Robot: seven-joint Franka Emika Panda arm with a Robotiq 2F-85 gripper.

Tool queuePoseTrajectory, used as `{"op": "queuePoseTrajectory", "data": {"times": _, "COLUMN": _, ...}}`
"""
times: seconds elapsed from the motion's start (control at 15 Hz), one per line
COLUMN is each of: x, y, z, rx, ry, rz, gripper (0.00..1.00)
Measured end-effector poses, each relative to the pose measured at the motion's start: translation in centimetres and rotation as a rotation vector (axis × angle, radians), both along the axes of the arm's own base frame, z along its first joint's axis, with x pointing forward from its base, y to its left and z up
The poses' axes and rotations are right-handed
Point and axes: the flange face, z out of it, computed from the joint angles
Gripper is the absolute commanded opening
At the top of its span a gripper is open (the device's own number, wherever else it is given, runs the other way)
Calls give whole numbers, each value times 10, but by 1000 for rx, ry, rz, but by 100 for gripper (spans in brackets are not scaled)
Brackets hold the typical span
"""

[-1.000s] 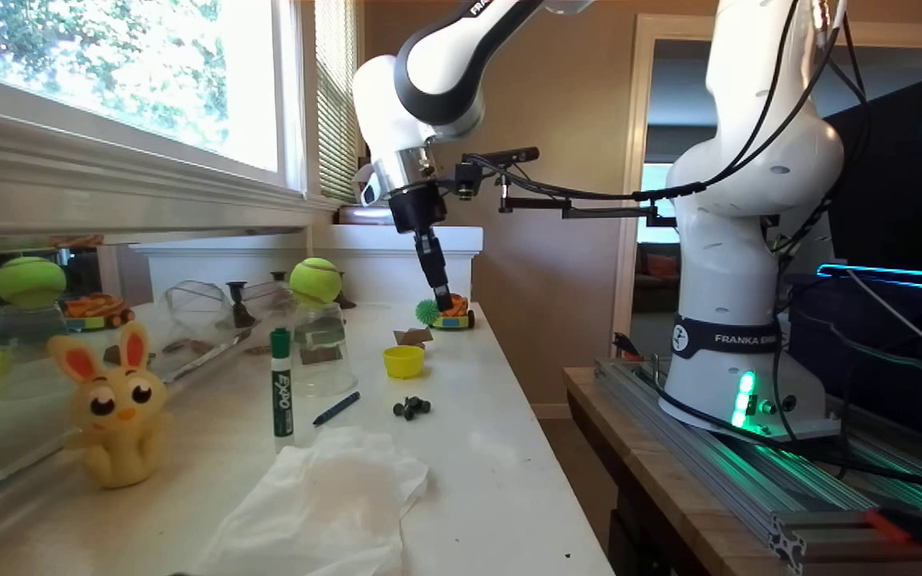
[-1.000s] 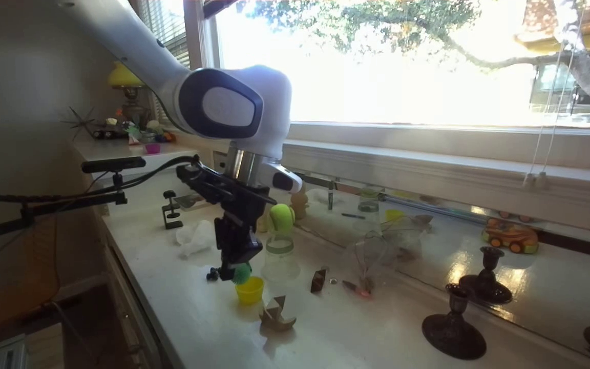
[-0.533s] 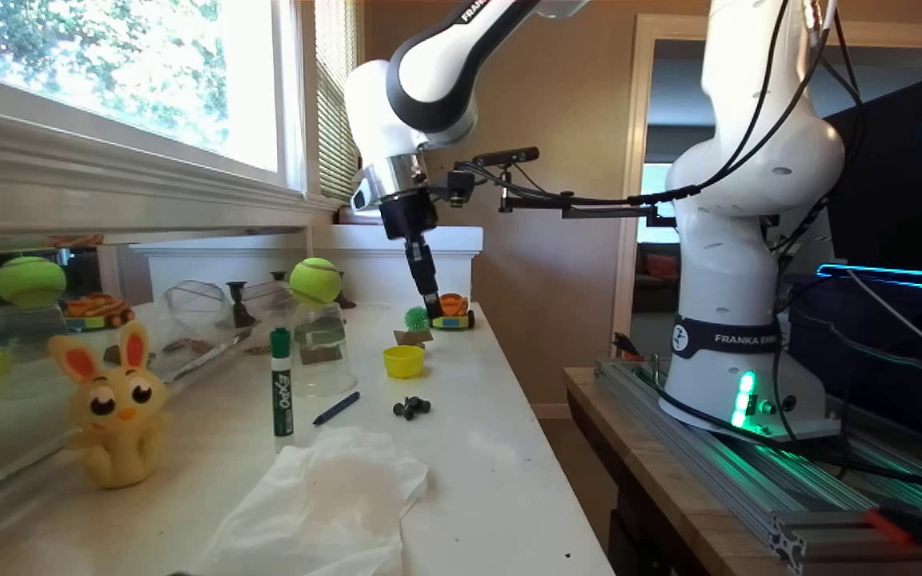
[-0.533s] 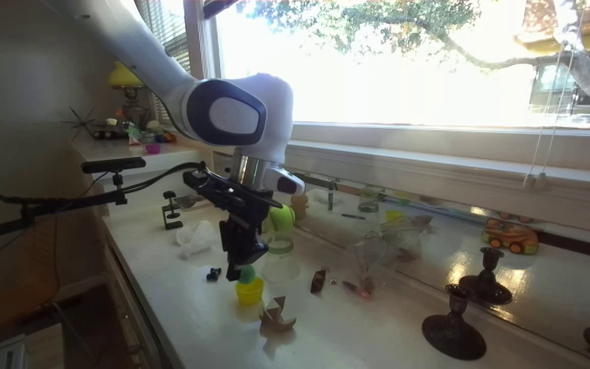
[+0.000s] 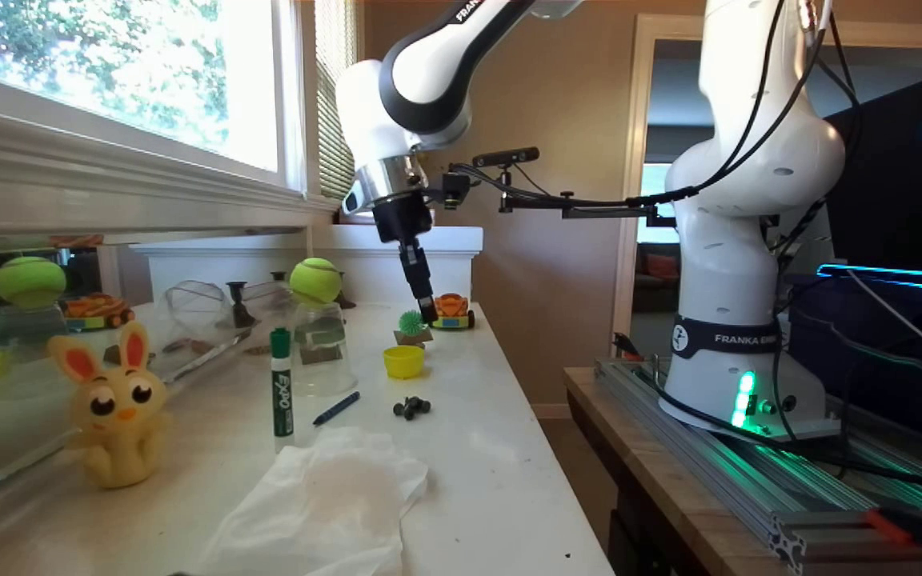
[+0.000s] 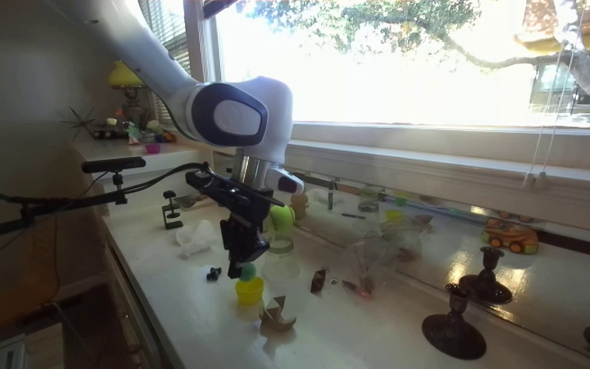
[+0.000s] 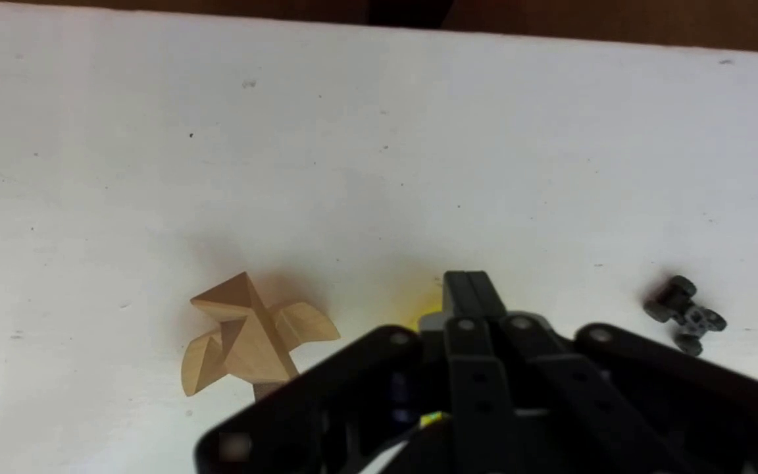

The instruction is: Put the yellow bowl on the counter, then place the green toy in it

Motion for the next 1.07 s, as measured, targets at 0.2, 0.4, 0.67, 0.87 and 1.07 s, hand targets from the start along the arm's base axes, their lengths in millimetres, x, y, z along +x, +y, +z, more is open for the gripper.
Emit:
{"op": "queuePoseTrajectory", "data": {"times": 0.2, "x": 2, "y": 4, "z": -3, "rx": 0, "ry": 5, "rz": 9, "gripper": 0}}
{"op": "queuePoseTrajectory", "data": {"times": 0.4, "x": 5, "y": 7, "z": -6, "rx": 1, "ry": 11, "rz": 18, "gripper": 0}}
{"op": "queuePoseTrajectory", "data": {"times": 0.67, "x": 11, "y": 10, "z": -9, "rx": 0, "ry": 12, "rz": 25, "gripper": 0}}
{"op": "queuePoseTrajectory", "data": {"times": 0.87, "x": 15, "y": 9, "z": -9, "rx": 0, "ry": 11, "rz": 26, "gripper": 34}}
{"op": "queuePoseTrajectory", "data": {"times": 1.07, "x": 19, "y": 9, "z": -9, "rx": -1, "ry": 8, "rz": 26, "gripper": 54}}
